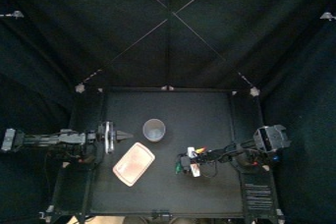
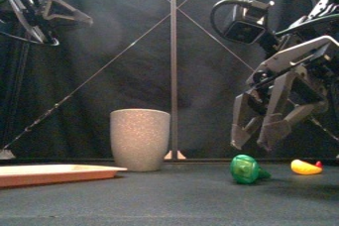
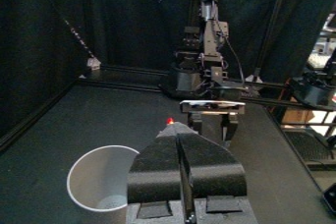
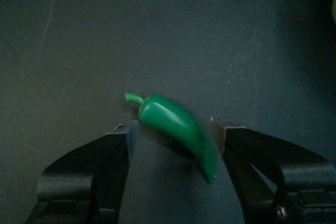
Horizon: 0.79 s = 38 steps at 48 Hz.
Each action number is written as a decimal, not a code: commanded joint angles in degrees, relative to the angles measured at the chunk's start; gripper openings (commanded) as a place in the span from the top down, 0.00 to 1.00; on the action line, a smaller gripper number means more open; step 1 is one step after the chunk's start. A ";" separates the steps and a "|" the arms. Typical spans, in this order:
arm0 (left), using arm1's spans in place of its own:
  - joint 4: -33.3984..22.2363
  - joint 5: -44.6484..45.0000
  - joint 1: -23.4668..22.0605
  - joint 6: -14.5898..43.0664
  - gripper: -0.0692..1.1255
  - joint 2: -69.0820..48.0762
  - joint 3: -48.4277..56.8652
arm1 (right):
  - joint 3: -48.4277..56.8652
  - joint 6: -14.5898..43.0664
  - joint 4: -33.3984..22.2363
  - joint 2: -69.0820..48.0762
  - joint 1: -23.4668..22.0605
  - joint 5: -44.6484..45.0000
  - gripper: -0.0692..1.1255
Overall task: Pick the green pepper then place it on the pink plate
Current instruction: Pick the green pepper
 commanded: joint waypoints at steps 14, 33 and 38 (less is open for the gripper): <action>-1.32 -0.53 0.18 0.00 0.91 0.00 -0.18 | -2.72 0.00 -1.14 3.69 -0.44 0.97 0.16; -1.49 -0.53 0.18 0.00 0.91 0.00 0.35 | -4.75 0.18 -1.05 5.45 -0.44 0.97 0.35; -1.76 -0.53 0.18 0.00 0.91 0.00 0.53 | -5.89 0.18 -1.14 5.27 -0.44 0.97 0.39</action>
